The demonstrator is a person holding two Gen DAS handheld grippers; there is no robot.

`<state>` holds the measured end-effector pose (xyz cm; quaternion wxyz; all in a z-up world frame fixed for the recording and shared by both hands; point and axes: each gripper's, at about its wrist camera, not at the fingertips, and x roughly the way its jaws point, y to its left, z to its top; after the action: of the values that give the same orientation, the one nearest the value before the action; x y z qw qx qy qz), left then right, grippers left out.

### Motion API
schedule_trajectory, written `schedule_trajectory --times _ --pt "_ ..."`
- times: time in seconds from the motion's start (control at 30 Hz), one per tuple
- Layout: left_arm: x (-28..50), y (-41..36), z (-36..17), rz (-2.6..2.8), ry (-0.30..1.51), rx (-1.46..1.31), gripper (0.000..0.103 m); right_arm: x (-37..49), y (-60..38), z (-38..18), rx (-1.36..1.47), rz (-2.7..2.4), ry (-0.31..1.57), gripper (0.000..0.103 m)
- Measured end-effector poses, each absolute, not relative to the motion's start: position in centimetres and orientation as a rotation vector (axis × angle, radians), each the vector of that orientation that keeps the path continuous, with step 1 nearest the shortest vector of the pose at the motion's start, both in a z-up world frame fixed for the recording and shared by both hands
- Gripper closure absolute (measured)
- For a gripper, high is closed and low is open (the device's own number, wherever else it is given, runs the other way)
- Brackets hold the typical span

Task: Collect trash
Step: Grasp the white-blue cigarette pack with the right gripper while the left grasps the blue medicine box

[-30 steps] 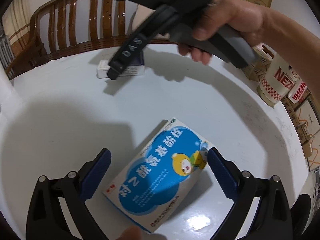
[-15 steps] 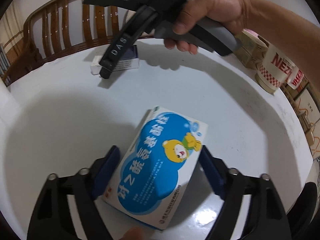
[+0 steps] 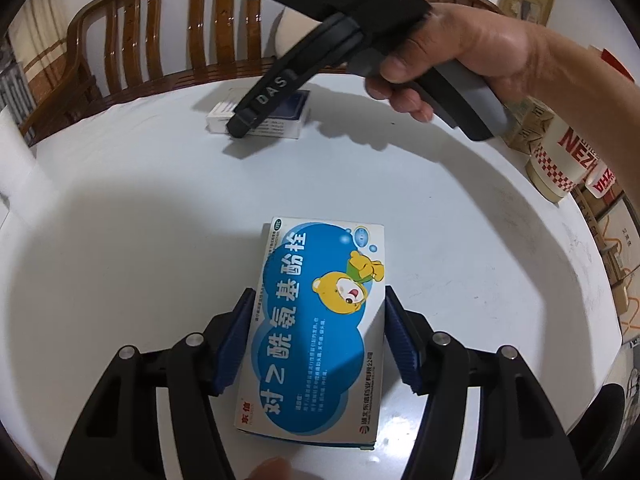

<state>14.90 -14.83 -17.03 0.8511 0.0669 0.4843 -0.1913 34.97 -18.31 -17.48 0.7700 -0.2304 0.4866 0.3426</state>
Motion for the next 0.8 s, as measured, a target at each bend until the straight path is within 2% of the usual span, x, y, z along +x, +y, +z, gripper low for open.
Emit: schedule_trajectory --times 0.23,0.8 --pt "14.2 -13.6 -15.2 -0.359 0.999 0.12 0.043 33.1 -18.8 -15.2 -0.427 0.696 1.024 0.041" --pt "8.8 -11.5 -8.0 -0.271 0.927 0.071 0.043 22.0 -20.7 -4.2 -0.296 0.537 0.975 0.041"
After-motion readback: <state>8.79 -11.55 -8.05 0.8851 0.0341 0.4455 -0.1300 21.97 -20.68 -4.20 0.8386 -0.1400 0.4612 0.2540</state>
